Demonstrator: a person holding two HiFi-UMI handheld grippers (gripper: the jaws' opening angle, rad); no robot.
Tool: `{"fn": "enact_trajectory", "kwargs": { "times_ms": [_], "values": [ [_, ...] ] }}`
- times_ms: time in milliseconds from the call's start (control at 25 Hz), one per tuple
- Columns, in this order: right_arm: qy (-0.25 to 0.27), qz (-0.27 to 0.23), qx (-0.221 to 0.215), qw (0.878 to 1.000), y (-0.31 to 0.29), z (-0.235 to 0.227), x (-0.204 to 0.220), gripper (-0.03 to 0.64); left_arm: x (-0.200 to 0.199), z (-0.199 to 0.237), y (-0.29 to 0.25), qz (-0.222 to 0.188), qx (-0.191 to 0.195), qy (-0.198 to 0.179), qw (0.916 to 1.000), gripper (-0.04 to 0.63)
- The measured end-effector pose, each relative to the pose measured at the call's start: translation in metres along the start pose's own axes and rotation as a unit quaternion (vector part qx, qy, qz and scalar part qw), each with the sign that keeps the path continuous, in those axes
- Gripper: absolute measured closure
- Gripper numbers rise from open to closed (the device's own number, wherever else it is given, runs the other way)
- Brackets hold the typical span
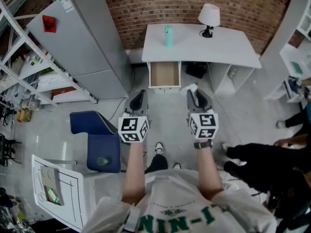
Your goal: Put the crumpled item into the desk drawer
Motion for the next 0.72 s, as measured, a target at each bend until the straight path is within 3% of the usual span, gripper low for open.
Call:
{"fn": "enact_trajectory", "kwargs": {
  "times_ms": [400,720],
  "values": [
    [0.011,0.01,0.012,1.0,-0.091,-0.004,-0.014,0.534,0.002,0.054,-0.083,-0.005,0.03,0.003,0.9995,0.597],
    [0.011,0.028,0.017,0.999,-0.159,0.023,-0.007,0.534,0.016,0.108,-0.132,0.006,0.063,0.011,0.998,0.597]
  ]
}}
Point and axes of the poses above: the fingertips, and each gripper's own axes: y backward along the fingers, z to its left, x out of its underside, the point moved 6 cm from there along y, backward along the fingers, and after that the axes turned 2 degrees about -y, right-handed, at the moved point
